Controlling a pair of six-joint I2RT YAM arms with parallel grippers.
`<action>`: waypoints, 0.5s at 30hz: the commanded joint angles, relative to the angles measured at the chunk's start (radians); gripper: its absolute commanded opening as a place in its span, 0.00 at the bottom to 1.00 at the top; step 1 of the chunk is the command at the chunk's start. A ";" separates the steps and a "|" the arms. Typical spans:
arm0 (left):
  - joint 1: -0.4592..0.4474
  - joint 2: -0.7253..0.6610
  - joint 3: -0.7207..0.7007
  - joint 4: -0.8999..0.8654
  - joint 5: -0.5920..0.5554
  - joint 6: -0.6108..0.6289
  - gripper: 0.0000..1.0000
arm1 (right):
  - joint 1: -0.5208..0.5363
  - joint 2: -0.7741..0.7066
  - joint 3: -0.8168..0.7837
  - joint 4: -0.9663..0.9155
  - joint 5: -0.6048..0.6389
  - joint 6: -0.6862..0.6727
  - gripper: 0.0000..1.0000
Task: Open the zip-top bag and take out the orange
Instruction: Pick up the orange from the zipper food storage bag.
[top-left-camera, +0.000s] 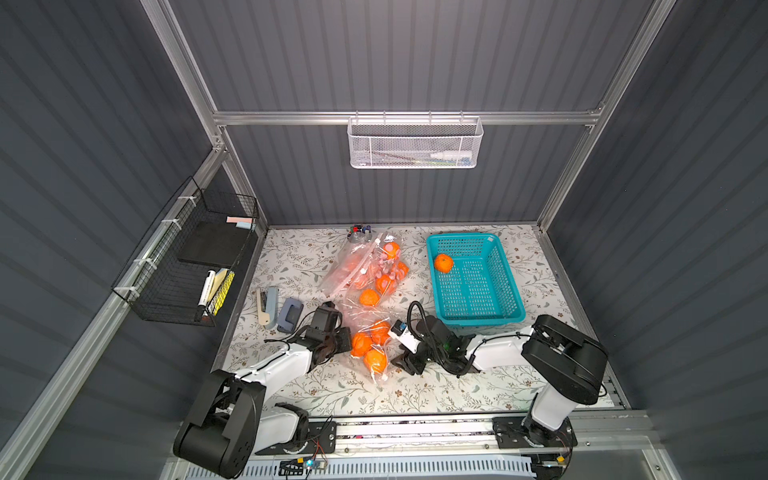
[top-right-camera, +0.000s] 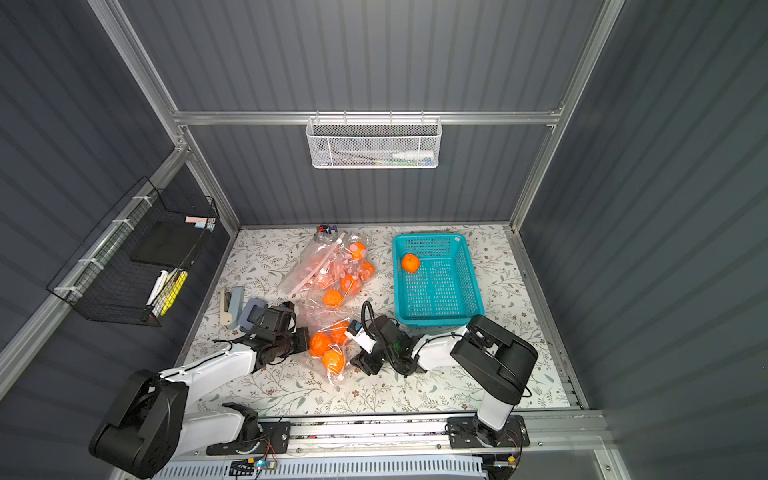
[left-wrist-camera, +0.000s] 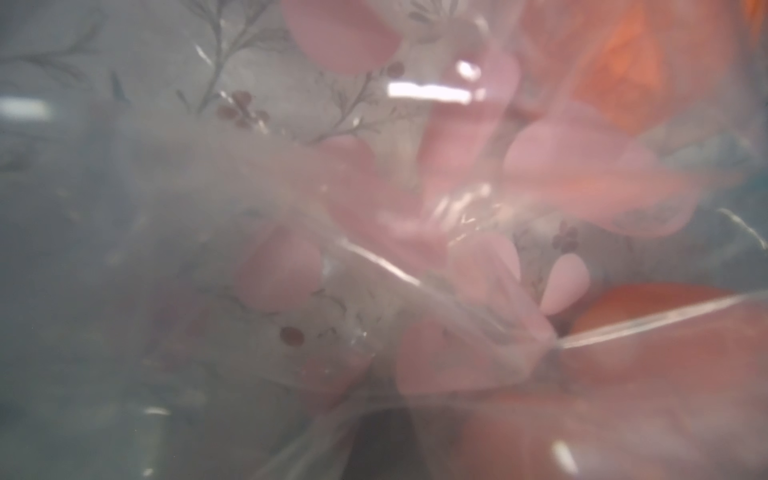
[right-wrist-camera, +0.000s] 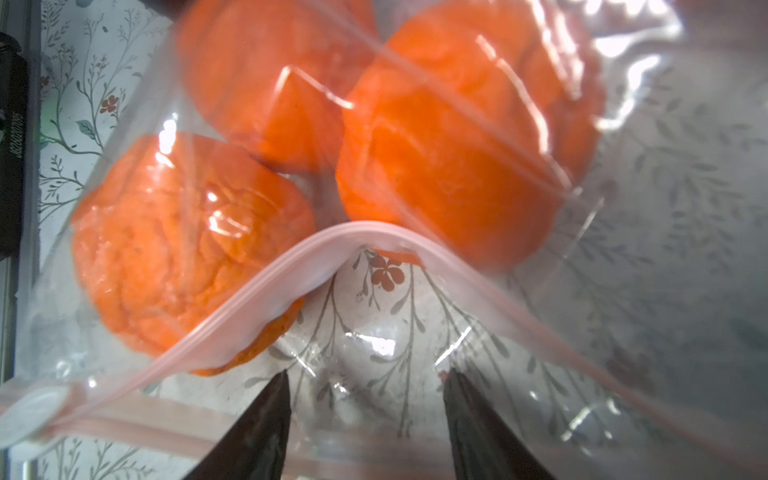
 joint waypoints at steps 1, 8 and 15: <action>0.003 0.038 -0.028 -0.025 -0.009 -0.003 0.00 | 0.000 0.011 0.054 -0.046 -0.079 -0.071 0.64; 0.002 0.046 -0.027 -0.018 -0.009 0.001 0.00 | 0.006 0.081 0.186 -0.112 -0.259 -0.169 0.63; 0.002 0.041 -0.034 -0.013 -0.002 0.003 0.00 | 0.012 0.087 0.144 0.107 -0.239 -0.113 0.68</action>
